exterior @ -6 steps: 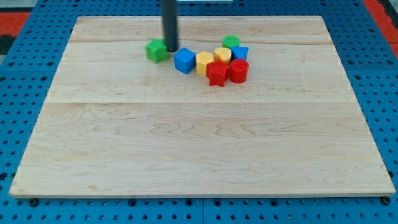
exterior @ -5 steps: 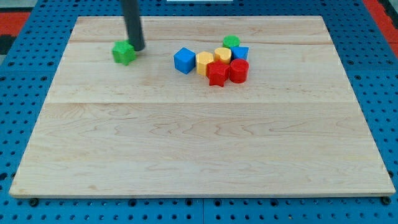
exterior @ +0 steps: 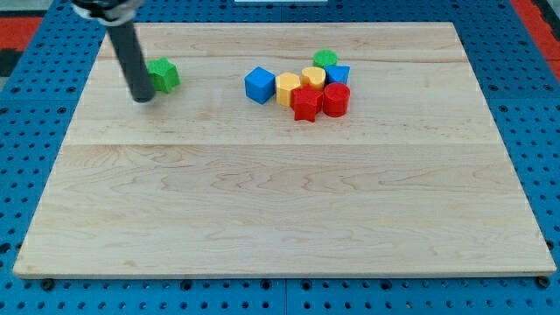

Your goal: Place the green star at the top left corner

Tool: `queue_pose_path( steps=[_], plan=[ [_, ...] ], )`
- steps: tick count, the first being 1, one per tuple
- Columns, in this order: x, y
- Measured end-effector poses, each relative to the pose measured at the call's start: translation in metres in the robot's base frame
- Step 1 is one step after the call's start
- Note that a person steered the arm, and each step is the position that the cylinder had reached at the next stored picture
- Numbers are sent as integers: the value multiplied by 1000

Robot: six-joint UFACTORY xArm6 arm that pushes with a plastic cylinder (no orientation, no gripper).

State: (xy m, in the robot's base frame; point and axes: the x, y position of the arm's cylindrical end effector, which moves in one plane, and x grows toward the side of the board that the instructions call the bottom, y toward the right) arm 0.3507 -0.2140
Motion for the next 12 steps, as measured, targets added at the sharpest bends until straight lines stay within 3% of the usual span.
queue_pose_path(
  steps=[1, 2, 4, 5, 6, 7, 8, 9, 10, 11, 12],
  plan=[
    [-45, -3],
    [-61, -5],
    [-1, -15],
    [17, 18],
    [6, 60],
    [-29, 66],
    [-72, 23],
    [-71, 15],
    [-29, 21],
    [-17, -7],
    [-47, -39]
  ],
)
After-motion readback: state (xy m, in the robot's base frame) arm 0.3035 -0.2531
